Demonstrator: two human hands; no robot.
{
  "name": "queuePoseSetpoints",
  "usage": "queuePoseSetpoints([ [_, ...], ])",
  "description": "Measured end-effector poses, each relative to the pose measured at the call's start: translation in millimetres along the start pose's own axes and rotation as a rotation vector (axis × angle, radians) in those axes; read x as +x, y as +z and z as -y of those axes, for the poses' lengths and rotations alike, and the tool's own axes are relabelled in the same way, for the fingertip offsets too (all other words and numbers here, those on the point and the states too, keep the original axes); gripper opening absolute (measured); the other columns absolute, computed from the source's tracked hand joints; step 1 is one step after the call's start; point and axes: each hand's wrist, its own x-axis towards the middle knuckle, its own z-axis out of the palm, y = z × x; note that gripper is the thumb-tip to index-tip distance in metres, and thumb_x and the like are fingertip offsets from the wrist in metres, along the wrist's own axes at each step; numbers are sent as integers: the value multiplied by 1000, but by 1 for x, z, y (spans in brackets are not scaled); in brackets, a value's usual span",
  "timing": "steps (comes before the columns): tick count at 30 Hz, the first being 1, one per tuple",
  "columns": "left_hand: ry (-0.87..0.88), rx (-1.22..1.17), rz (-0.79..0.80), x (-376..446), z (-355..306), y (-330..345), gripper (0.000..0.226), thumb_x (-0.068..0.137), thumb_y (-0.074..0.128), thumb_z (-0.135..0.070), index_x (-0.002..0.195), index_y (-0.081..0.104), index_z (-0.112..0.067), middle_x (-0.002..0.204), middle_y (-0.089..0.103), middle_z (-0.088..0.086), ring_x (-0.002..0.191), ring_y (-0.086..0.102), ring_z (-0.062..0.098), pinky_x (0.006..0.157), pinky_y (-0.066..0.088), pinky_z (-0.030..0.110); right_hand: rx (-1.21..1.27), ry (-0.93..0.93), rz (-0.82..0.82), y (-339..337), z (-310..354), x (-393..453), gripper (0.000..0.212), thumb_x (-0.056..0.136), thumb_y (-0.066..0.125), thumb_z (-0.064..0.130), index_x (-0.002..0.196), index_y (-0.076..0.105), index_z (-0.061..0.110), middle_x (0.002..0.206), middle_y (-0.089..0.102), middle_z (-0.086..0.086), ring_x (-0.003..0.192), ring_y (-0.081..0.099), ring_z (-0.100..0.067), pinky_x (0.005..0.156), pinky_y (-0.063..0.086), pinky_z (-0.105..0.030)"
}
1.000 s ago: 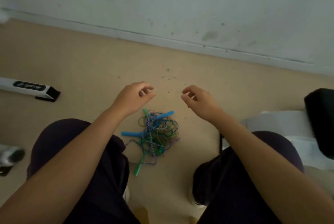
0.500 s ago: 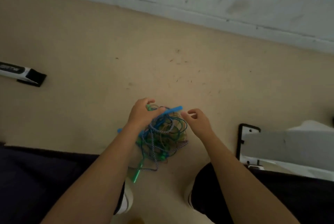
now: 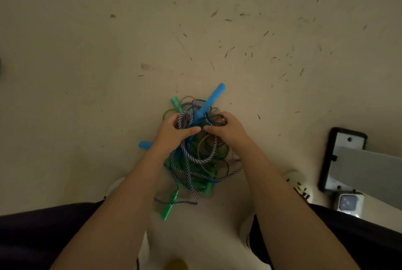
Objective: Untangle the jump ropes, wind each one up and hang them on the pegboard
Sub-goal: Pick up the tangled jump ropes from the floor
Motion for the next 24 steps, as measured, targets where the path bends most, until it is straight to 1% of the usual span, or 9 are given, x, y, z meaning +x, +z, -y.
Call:
queuePoseSetpoints([
  [3, 25, -43, -15, 1, -8, -10, 38, 68, 91, -27, 100, 72, -20, 94, 75, -3, 90, 71, 17, 79, 60, 34, 89, -38, -9, -3, 12, -1, 27, 77, 84, 20, 94, 63, 16, 92, 67, -1, 83, 67, -18, 73, 59, -27],
  [5, 36, -75, -31, -2, -17, -16, 29, 70, 89, -22, 94, 73, -19, 87, 75, -5, 81, 71, 13, 70, 59, 25, 112, -47, 0, -10, 19, -5, 25, 76, 84, 18, 92, 65, 13, 84, 67, 0, 72, 65, -12, 60, 54, -18],
  [7, 55, -122, -22, -7, -28, -18, 21, 73, 87, -17, 88, 73, -20, 82, 74, -6, 73, 69, 9, 63, 56, 19, 85, -55, 7, -21, 25, -10, 19, 77, 84, 22, 83, 67, 14, 73, 66, 2, 61, 60, -7, 55, 47, -17],
  [9, 63, -171, -15, -12, -37, -19, 17, 76, 84, -15, 89, 73, -15, 80, 73, -5, 67, 68, 6, 60, 54, 17, 66, -60, 17, -31, 31, -14, 20, 78, 82, 28, 80, 71, 12, 70, 65, 1, 61, 57, -8, 58, 45, -19],
  [13, 64, -235, 6, -12, -58, -13, 15, 83, 79, -19, 92, 74, -8, 77, 73, -2, 66, 68, 8, 57, 52, 16, 92, -84, 21, -42, 44, -7, 44, 69, 83, 48, 82, 75, 7, 78, 69, -9, 75, 60, -17, 74, 49, -36],
  [16, 76, -231, 16, 1, -77, -8, 16, 85, 77, -26, 74, 68, -19, 65, 69, -10, 60, 64, 2, 55, 48, 14, 129, -97, 27, -45, 63, 0, 59, 71, 82, 49, 90, 69, -5, 78, 63, -9, 73, 55, -18, 72, 44, -36],
  [18, 86, -238, 11, 4, -93, -9, 20, 83, 79, -33, 76, 67, -19, 67, 69, -10, 65, 64, 4, 59, 50, 17, 151, -100, 22, -48, 79, 2, 46, 77, 81, 40, 90, 70, -3, 78, 62, -7, 73, 56, -17, 72, 45, -37],
  [21, 112, -268, 12, -6, -119, -15, 28, 77, 84, -36, 93, 73, -15, 88, 75, 0, 82, 71, 15, 76, 59, 31, 140, -105, 77, -57, 101, -7, 27, 77, 83, 27, 93, 74, 7, 85, 72, -8, 83, 67, -24, 87, 54, -45],
  [24, 172, -306, -24, -33, -148, -29, 10, 84, 79, -22, 88, 71, -16, 77, 70, -1, 64, 67, 8, 56, 55, 21, 50, -134, 48, -73, 123, -29, 12, 78, 82, 14, 86, 72, 12, 81, 70, -11, 78, 67, -29, 86, 55, -52],
])
